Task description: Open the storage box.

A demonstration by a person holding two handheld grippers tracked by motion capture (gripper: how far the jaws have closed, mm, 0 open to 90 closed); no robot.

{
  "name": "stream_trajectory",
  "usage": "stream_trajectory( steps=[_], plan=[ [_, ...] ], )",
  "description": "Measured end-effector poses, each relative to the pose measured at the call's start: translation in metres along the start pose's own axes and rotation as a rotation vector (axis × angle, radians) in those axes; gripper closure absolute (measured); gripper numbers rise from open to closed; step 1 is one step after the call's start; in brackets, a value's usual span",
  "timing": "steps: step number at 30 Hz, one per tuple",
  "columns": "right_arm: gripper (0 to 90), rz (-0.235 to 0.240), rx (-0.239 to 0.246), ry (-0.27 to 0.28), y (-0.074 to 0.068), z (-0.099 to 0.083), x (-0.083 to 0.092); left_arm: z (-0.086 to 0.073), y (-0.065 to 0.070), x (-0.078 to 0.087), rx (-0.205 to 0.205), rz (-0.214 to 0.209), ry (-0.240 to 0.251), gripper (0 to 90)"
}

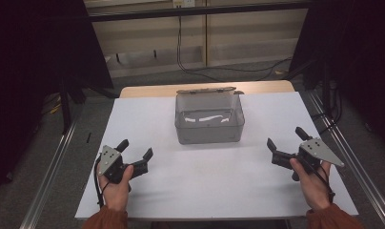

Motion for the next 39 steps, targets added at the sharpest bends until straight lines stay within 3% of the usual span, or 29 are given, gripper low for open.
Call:
stream_trajectory(
  steps=[8, 20, 23, 27, 39],
  plan=[
    [0.0, -0.010, 0.000, -0.004, 0.004, -0.007, 0.013, -0.006, 0.003, 0.004, -0.004, 0.008, -0.036, 4.3],
    [0.0, -0.028, -0.008, -0.028, 0.008, -0.018, 0.027, -0.012, 0.008, 0.016, 0.003, 0.008, -0.036, 4.2],
    [0.0, -0.028, -0.012, -0.032, 0.010, -0.021, 0.030, -0.014, 0.006, 0.018, -0.003, 0.029, -0.032, 4.2],
    [0.0, -0.048, -0.033, -0.039, 0.014, -0.026, 0.032, -0.017, 0.006, 0.018, -0.027, 0.030, -0.034, 3.7],
    [0.0, -0.043, -0.037, -0.047, 0.013, -0.031, 0.029, -0.019, 0.006, 0.014, -0.012, 0.030, -0.044, 3.0]
  ],
)
Point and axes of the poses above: each handheld gripper's, and its own axes: x roughly backward along the jaws, z roughly out of its top, y roughly to its right, the point moved 3 cm from there along -x, roughly forward along the jaws, and after that the axes turned 4 degrees about -z, right-handed, at the moved point
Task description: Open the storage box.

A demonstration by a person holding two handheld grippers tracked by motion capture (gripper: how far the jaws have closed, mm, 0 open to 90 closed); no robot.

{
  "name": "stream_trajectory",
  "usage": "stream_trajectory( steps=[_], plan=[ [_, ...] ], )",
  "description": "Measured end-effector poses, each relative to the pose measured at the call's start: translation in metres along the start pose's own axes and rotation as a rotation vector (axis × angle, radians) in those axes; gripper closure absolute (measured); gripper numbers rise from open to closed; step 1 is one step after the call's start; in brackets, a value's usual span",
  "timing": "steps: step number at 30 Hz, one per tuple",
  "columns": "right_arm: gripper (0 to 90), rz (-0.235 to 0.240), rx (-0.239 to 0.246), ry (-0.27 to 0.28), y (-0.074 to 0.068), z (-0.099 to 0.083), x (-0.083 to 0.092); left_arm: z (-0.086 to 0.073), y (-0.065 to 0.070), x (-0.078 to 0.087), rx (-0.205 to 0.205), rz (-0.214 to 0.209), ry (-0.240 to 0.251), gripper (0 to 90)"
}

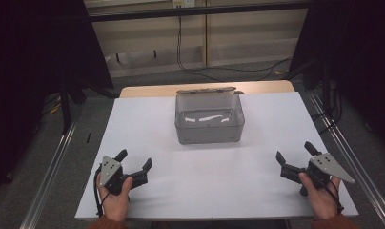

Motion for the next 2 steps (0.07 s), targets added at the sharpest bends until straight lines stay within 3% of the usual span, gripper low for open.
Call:
stream_trajectory(
  steps=[2],
  plan=[
    [0.0, 0.004, 0.001, 0.001, -0.0010, -0.0001, -0.0015, 0.0008, -0.0005, -0.0001, -0.007, 0.007, 0.006, 3.0]
  ],
)
Point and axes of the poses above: each handheld gripper's, and its own axes: x roughly backward along the jaws, z roughly out of its top, y roughly to its right, the point moved 3 cm from there along -x, roughly forward along the jaws, and after that the axes turned 4 degrees about -z, right-handed, at the moved point
